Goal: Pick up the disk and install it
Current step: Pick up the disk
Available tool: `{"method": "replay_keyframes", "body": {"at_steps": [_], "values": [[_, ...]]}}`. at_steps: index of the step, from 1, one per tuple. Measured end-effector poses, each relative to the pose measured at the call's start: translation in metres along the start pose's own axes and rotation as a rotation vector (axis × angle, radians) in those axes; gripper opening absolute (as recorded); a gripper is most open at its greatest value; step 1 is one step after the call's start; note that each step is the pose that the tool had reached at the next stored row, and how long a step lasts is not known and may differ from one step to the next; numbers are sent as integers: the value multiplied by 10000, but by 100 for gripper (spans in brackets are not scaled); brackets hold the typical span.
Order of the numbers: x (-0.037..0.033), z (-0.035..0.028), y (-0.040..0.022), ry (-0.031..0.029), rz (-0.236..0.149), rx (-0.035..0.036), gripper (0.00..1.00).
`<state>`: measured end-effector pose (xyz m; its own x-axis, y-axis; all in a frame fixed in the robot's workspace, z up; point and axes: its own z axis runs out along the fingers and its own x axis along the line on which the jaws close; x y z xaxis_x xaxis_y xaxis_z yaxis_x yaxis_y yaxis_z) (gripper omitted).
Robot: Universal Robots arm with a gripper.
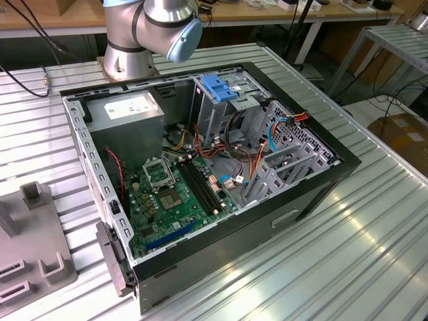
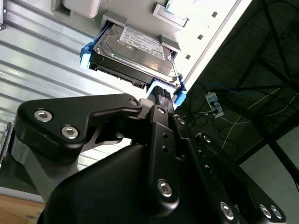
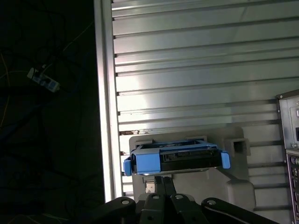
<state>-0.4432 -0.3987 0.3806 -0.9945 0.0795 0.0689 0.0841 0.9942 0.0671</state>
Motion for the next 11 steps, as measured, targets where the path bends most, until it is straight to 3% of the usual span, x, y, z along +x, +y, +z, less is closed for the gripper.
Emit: {"method": "replay_keyframes", "body": {"at_steps": [3, 11], "values": [[0, 2, 0, 6, -133, 8, 10], [0, 2, 0, 119, -1764, 122, 10]]}}
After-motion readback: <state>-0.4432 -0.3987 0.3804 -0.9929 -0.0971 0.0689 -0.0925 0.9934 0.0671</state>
